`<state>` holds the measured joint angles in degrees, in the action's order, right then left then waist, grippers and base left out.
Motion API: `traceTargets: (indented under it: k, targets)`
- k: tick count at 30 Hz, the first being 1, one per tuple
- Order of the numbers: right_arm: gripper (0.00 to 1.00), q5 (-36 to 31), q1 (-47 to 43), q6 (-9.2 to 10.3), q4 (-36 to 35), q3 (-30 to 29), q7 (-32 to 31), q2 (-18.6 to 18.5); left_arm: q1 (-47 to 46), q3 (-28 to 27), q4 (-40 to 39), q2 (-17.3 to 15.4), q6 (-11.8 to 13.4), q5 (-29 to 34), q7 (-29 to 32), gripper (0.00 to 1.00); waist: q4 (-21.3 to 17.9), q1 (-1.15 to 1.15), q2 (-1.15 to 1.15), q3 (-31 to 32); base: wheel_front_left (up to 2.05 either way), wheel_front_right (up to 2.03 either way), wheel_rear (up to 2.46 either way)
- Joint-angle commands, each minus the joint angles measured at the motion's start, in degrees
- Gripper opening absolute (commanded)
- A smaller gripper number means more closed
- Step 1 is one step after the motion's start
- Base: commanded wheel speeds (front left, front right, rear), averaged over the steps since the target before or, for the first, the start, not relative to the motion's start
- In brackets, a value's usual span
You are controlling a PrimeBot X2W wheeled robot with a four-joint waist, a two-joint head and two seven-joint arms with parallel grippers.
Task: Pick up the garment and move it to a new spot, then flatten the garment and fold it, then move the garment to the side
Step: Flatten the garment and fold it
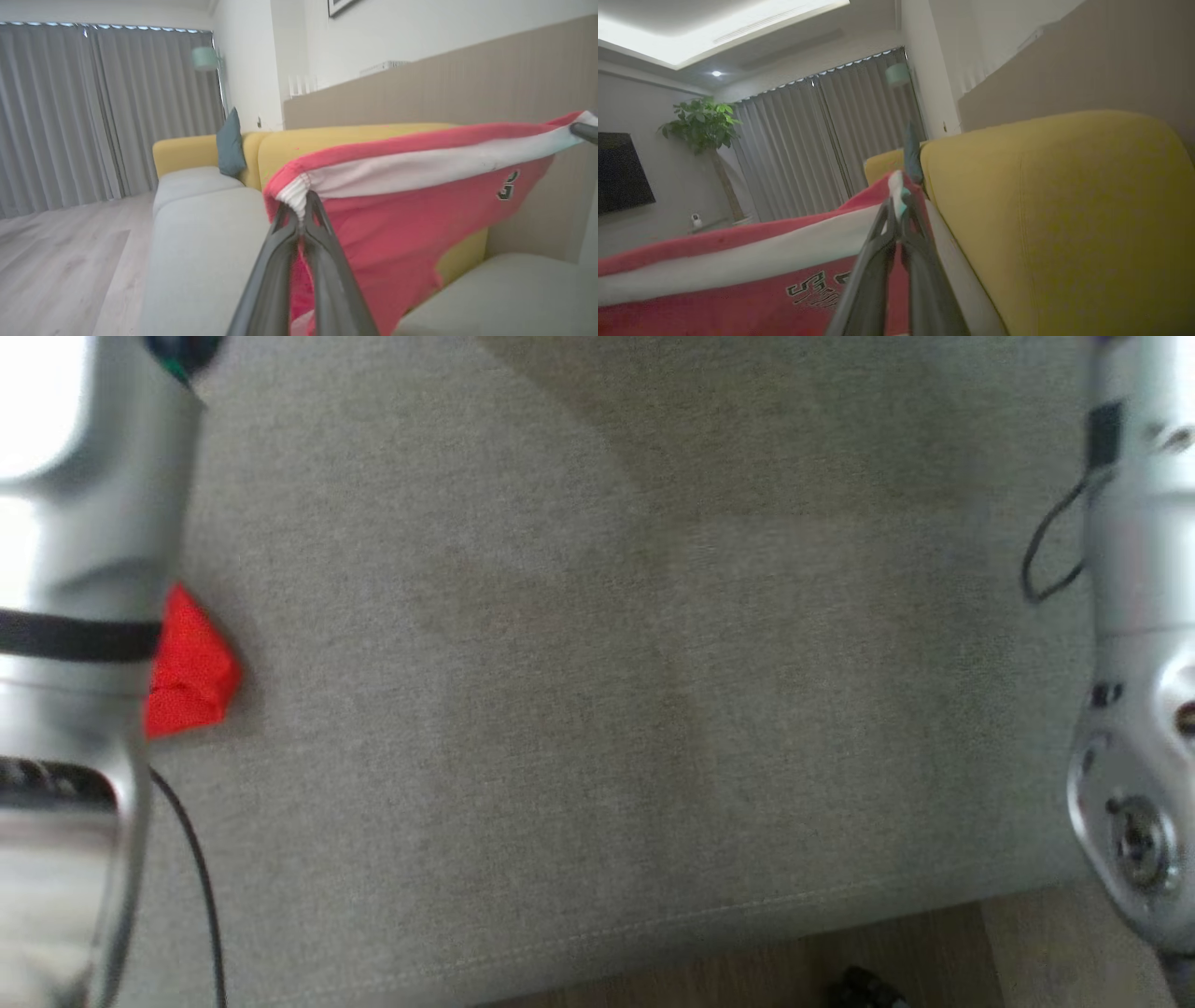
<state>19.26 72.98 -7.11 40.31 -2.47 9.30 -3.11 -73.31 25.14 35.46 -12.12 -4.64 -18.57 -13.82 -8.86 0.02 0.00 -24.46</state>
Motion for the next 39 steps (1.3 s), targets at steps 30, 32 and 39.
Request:
traceTargets:
  k: [30,32,39]
  targets:
    - [0.00,12.7,-41.6,-0.37,0.0,12.0,-14.4,-12.0,49.1,8.9,-13.9,-2.9,-2.4,6.3,-1.2,0.00,2.0,-0.02,0.00,16.8,0.00,0.00,0.00]
    - [0.00,13.0,-44.9,-0.37,-3.0,11.2,-16.6,-13.1,51.6,9.1,-15.2,-2.9,-1.9,6.1,-1.2,0.00,1.8,-0.02,0.00,17.9,0.00,0.00,0.00]
    - [0.00,12.9,-56.9,-0.37,-15.9,5.2,-25.0,-15.2,59.6,11.2,-21.0,-3.4,-0.7,5.5,-0.2,0.00,1.4,-0.02,0.00,20.0,0.00,0.00,0.00]
